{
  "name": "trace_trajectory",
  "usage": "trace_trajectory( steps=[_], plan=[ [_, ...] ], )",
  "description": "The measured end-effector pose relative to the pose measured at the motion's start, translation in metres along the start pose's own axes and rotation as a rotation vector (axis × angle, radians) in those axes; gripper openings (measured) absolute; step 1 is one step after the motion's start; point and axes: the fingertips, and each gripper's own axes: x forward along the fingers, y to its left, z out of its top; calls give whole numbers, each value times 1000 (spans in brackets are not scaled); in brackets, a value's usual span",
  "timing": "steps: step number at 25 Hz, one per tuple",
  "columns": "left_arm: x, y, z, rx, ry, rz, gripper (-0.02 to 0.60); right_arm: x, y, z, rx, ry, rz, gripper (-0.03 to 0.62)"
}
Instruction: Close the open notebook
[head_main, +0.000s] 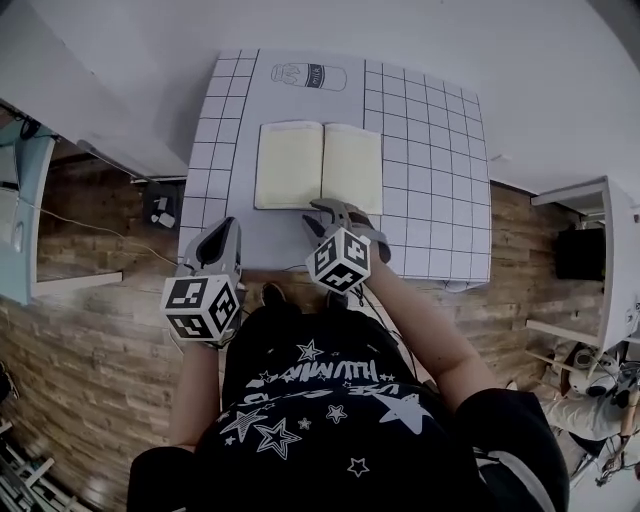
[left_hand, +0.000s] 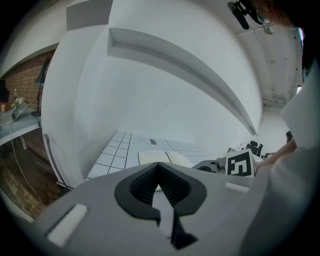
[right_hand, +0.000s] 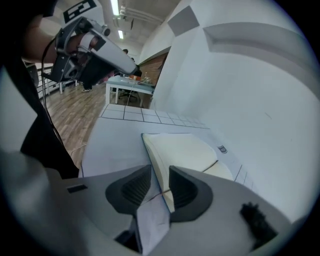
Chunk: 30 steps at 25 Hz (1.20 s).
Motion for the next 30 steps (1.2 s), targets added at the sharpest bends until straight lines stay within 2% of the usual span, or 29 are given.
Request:
trace_trajectory(
  steps=[4, 9, 13, 17, 20, 23, 30],
  plan=[
    [-3, 18, -1, -14, 1, 6, 9, 23, 6, 4, -114, 85, 3, 115],
    [-2, 34, -1, -20, 5, -6, 9, 37, 11, -2, -334, 180, -25, 115],
    [3, 41, 0, -16, 14, -25, 9, 40, 12, -1, -406, 209, -47, 115],
    [8, 41, 1, -9, 22, -47, 9, 41, 11, -1, -391, 229, -65, 114],
    [11, 40, 2, 2, 27, -62, 9, 41, 12, -1, -352, 223, -73, 76],
    [12, 38, 0, 9, 36, -69, 9, 40, 11, 0, -315, 213, -83, 68],
    [12, 35, 1, 22, 38, -74, 9, 26, -6, 13, -204, 133, -180, 45]
  ],
)
